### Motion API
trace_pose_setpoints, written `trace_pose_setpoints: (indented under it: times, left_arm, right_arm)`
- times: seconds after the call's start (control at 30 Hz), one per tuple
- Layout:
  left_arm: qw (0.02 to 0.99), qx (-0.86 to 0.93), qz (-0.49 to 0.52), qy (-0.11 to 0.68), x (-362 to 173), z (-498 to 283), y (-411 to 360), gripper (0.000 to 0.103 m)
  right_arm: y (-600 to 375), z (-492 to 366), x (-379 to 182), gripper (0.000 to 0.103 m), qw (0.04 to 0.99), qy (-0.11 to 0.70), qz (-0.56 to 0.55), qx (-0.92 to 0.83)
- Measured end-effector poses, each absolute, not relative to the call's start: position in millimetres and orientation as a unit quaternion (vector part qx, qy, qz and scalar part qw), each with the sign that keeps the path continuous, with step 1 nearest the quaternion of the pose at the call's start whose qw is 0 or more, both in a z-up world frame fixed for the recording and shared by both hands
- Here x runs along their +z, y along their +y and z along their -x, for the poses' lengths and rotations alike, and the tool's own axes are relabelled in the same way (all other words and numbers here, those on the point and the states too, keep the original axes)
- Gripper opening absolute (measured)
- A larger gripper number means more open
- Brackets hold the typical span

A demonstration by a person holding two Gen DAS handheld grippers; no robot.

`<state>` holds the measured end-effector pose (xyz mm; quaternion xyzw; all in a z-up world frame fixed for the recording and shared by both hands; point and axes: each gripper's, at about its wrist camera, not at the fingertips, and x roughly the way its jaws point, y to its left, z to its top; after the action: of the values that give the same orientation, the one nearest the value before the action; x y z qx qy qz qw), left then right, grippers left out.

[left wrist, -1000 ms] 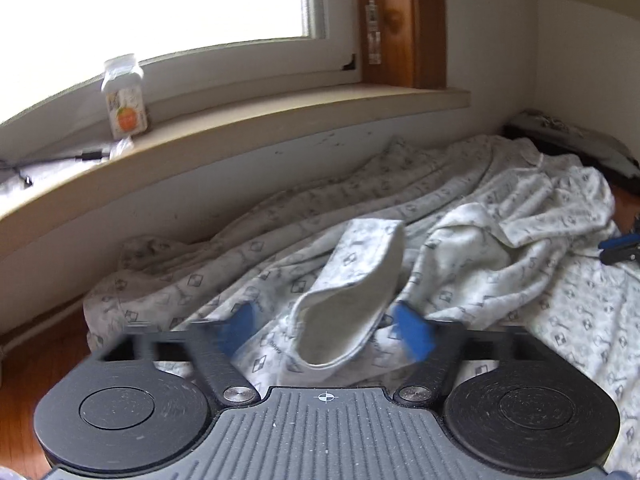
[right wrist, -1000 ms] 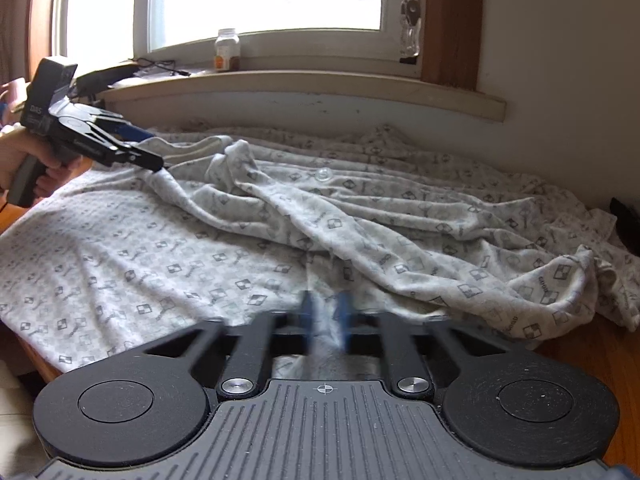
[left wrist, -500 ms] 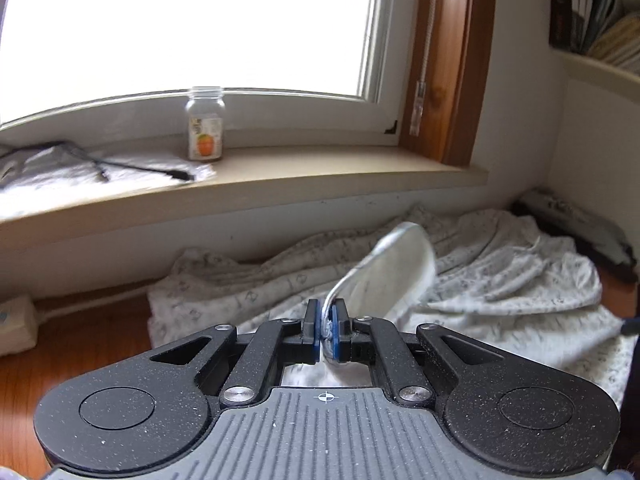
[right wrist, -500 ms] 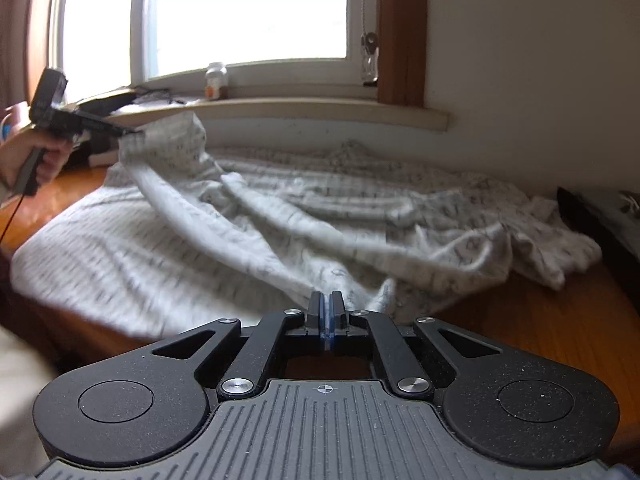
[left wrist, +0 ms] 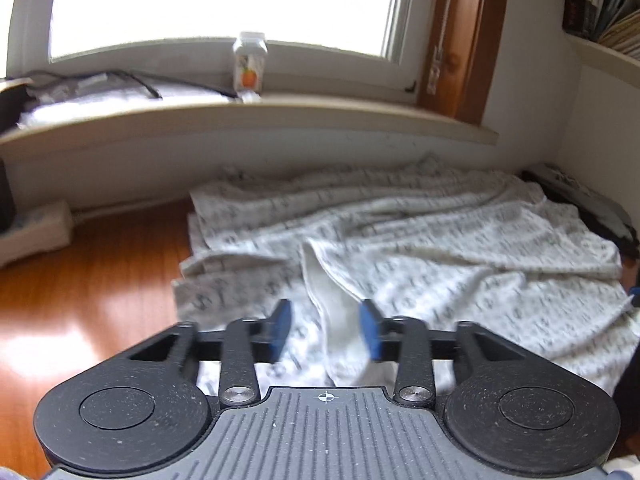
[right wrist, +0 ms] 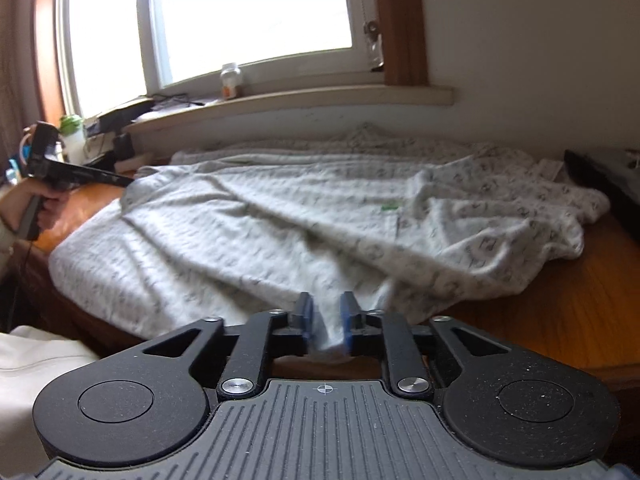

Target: Fold clothes

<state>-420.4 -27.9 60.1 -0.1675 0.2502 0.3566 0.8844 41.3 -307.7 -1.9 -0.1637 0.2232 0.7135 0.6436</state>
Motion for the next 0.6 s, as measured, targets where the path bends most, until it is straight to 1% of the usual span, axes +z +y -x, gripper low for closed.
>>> trace_pose_setpoints:
  times: [0.07,0.13,0.17,0.23,0.3,0.4,0.43,0.47,0.53,0.6]
  left_arm:
    - [0.887,0.353,0.16,0.249,64,418,-30,0.065]
    - [0.891,0.34,0.163,0.252,61,413,-31,0.068]
    - [0.893,0.332,0.165,0.256,59,410,-32,0.068]
    - [0.894,0.32,0.167,0.265,51,405,-34,0.068]
    - [0.893,0.314,0.165,0.277,43,400,-34,0.063]
    - [0.889,0.32,0.153,0.291,35,399,-35,0.041]
    - [0.888,0.32,0.146,0.295,35,399,-36,0.019]
    - [0.888,0.321,0.138,0.299,34,399,-37,0.011]
    - [0.89,0.324,0.136,0.291,38,405,-38,0.007]
    - [0.89,0.33,0.139,0.284,44,413,-37,0.007]
  right_arm:
    - [-306,-42,-2,0.026,0.646,0.22,0.167,0.712]
    - [-307,-44,-4,0.03,0.648,0.219,0.169,0.71]
    - [-307,-45,-5,0.034,0.649,0.219,0.17,0.708]
    - [-308,-46,-7,0.038,0.654,0.216,0.173,0.704]
    - [-307,-48,-9,0.042,0.659,0.212,0.177,0.7]
    - [-305,-54,-11,0.047,0.66,0.214,0.176,0.698]
    - [-305,-56,-11,0.047,0.661,0.216,0.174,0.698]
    - [-304,-58,-12,0.047,0.661,0.218,0.172,0.697]
    - [-306,-62,-11,0.047,0.659,0.223,0.162,0.7]
    - [-311,-66,-8,0.049,0.652,0.228,0.152,0.707]
